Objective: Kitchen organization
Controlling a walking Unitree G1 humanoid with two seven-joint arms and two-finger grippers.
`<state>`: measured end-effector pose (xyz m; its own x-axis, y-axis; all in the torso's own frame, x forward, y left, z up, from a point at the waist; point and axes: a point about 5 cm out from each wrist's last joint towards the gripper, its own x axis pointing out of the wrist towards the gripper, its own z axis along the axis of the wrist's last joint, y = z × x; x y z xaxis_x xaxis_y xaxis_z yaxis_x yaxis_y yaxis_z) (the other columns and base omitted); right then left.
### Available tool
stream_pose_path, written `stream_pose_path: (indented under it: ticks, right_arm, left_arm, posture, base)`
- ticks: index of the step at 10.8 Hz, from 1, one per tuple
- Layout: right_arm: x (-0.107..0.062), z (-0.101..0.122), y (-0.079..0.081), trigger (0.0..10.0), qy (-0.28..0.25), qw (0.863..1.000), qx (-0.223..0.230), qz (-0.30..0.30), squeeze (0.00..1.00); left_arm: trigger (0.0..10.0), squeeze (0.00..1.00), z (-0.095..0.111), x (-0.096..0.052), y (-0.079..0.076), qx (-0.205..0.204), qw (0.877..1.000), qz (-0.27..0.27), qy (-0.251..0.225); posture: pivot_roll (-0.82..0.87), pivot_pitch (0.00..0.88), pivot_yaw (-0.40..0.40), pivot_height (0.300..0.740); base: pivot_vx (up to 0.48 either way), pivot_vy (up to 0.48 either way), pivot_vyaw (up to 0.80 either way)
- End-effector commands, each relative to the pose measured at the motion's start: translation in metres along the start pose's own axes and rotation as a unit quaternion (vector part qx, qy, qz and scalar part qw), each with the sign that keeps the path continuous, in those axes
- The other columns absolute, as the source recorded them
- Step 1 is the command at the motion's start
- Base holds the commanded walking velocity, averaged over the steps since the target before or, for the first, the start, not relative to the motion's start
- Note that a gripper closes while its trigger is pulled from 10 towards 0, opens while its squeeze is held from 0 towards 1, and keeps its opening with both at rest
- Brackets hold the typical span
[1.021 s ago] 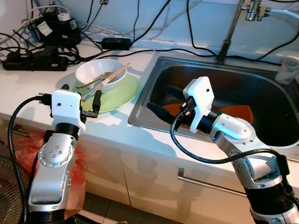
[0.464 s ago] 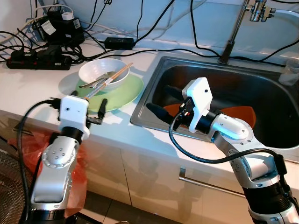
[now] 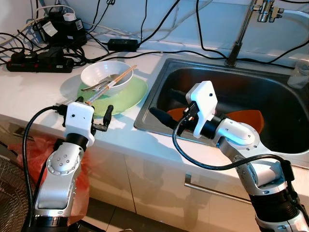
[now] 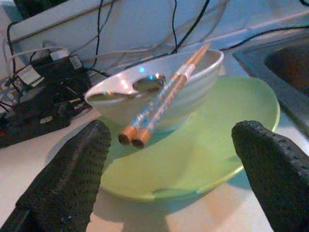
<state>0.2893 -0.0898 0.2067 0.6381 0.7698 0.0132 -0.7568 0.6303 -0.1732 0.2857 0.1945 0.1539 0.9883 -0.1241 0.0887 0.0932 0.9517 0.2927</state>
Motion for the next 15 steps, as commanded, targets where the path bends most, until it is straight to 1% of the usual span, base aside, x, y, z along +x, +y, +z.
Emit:
stream_pose_path:
  ticks: [1, 5, 8, 13, 14, 15]
  right_arm:
    - [0.0, 0.002, 0.001, 10.0, -0.006, 1.0, -0.006, 0.003, 0.0]
    - [-0.003, 0.001, 0.001, 10.0, -0.003, 1.0, -0.006, -0.003, 0.0]
    - [-0.005, 0.001, 0.001, 10.0, 0.0, 1.0, -0.008, -0.005, 0.0]
    - [-0.007, 0.0, 0.002, 10.0, 0.002, 1.0, -0.006, -0.01, 0.0]
    - [-0.008, 0.0, 0.002, 10.0, 0.002, 1.0, -0.006, -0.012, 0.0]
    - [-0.008, 0.0, 0.003, 10.0, 0.003, 1.0, -0.005, -0.013, 0.0]
  left_arm:
    - [10.0, 0.0, 0.002, 0.003, -0.001, 0.01, 1.0, -0.009, -0.005]
    - [10.0, 0.0, -0.002, 0.014, 0.004, 0.037, 0.999, -0.003, -0.009]
    - [10.0, 0.0, -0.003, 0.023, 0.007, 0.044, 0.999, 0.006, -0.015]
    - [10.0, 0.0, -0.009, 0.031, 0.0, 0.045, 0.999, 0.003, -0.021]
    - [10.0, 0.4, -0.009, 0.031, 0.0, 0.045, 0.999, 0.003, -0.022]
    - [10.0, 0.52, -0.01, 0.031, 0.0, 0.049, 0.999, 0.004, -0.023]
  posture:
    - [0.06, 0.0, 0.032, 0.74]
    - [0.04, 0.0, 0.036, 0.74]
    - [0.03, 0.0, 0.036, 0.74]
    - [0.01, 0.0, 0.04, 0.74]
    - [0.01, 0.0, 0.042, 0.74]
    - [0.01, 0.0, 0.043, 0.74]
  base:
    - [0.0, 0.0, 0.0]
    - [0.0, 0.0, 0.0]
    - [0.0, 0.0, 0.0]
    - [0.0, 0.0, 0.0]
    - [0.0, 0.0, 0.0]
    - [0.0, 0.0, 0.0]
